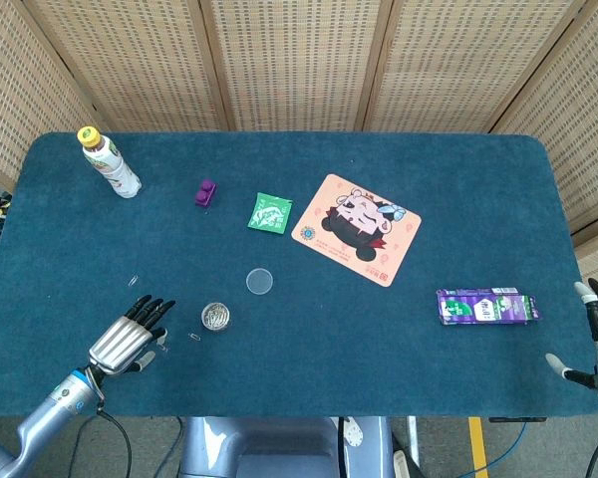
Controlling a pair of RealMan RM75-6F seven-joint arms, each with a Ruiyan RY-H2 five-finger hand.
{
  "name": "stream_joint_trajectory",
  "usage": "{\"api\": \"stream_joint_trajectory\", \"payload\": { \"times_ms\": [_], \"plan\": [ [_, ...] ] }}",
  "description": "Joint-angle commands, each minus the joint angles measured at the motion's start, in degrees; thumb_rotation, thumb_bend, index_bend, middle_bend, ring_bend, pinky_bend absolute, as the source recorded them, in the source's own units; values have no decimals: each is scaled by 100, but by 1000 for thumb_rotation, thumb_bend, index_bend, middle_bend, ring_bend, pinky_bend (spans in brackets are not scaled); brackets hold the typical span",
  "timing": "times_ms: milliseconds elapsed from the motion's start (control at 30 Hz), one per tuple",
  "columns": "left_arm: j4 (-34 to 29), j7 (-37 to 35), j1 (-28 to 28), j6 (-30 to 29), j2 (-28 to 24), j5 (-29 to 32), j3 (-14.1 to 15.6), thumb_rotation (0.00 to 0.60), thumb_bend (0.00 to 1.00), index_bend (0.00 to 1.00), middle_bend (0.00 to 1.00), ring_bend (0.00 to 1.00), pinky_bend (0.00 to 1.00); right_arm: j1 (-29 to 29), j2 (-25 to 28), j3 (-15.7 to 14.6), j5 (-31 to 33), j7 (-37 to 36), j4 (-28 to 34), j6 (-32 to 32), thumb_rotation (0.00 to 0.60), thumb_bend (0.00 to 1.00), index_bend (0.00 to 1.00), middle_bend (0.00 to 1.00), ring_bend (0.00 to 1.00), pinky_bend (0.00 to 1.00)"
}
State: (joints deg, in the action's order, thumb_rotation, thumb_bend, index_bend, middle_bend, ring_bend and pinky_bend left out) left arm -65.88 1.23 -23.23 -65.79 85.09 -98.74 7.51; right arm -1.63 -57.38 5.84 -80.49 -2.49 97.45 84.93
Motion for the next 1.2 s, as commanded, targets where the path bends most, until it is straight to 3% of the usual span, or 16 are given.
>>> {"api": "stream_joint_trajectory", "payload": {
  "times_ms": [33,500,833,1200],
  "plan": [
    [190,-85,14,-57,124,-1,7,600,378,474,0,0,0,0,0,-1,-5,1,-1,3,600,0,26,0,0,0],
    [627,-202,5,-161,444,-12,26,600,370,479,0,0,0,-1,7,-10,-16,-6,4,-6,600,0,25,0,0,0],
    [839,-219,23,-239,597,-13,58,600,367,677,0,0,0,-6,18,-7,-9,-63,-7,-26,600,0,25,0,0,0],
    [872,-233,19,-292,614,0,77,600,377,691,0,0,0,0,29,-12,-21,-89,-4,-16,600,0,25,0,0,0]
  ]
}}
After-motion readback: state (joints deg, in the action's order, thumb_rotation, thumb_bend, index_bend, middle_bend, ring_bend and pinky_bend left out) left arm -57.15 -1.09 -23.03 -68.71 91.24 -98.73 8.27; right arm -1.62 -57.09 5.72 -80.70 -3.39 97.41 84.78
